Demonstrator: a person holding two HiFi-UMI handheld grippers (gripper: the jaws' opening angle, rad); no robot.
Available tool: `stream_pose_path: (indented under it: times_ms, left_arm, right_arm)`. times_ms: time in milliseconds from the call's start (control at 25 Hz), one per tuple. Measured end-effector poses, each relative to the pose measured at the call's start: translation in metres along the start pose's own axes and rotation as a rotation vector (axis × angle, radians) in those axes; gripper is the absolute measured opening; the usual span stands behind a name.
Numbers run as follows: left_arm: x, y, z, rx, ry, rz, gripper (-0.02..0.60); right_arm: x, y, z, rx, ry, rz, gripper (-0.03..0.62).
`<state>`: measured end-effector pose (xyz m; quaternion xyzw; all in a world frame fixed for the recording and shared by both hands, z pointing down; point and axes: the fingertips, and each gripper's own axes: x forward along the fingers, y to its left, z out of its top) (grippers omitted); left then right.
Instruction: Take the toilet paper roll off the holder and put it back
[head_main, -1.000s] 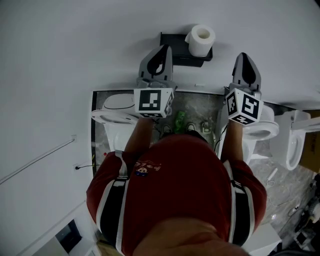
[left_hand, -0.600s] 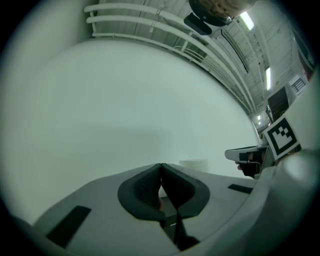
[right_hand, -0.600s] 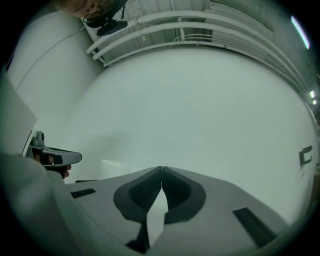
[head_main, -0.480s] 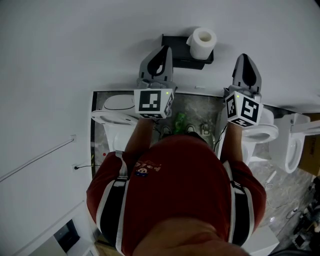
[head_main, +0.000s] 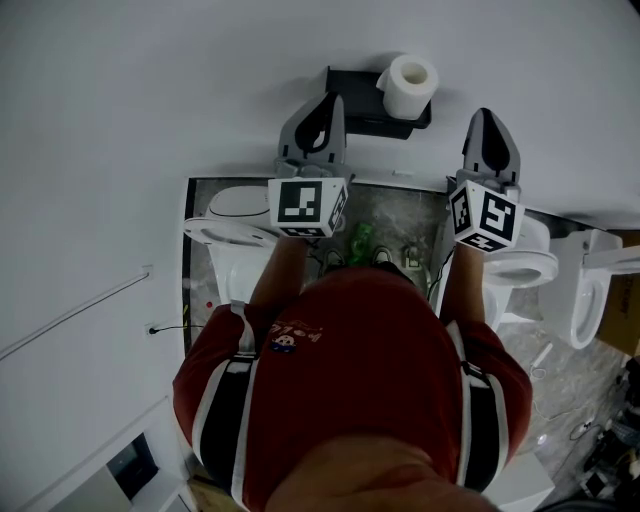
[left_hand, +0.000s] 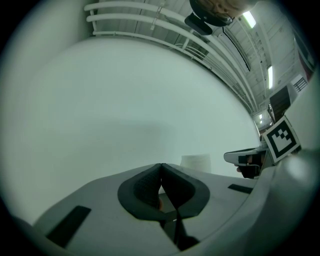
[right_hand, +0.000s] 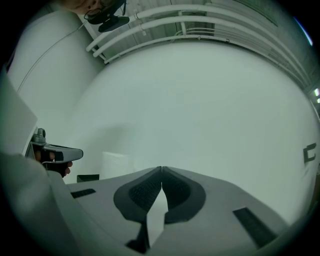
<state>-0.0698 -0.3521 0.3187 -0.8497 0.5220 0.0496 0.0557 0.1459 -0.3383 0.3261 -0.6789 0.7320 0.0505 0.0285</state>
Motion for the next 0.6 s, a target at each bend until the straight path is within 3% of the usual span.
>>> stream_pose_path:
  times_ms: [600]
  left_arm:
    - [0.0008, -0.0011, 0.0033, 0.017, 0.002, 0.012, 0.018]
  right_arm:
    - [0.0062, -0.0036, -0.0037, 0.015, 0.006, 0.022, 0.009]
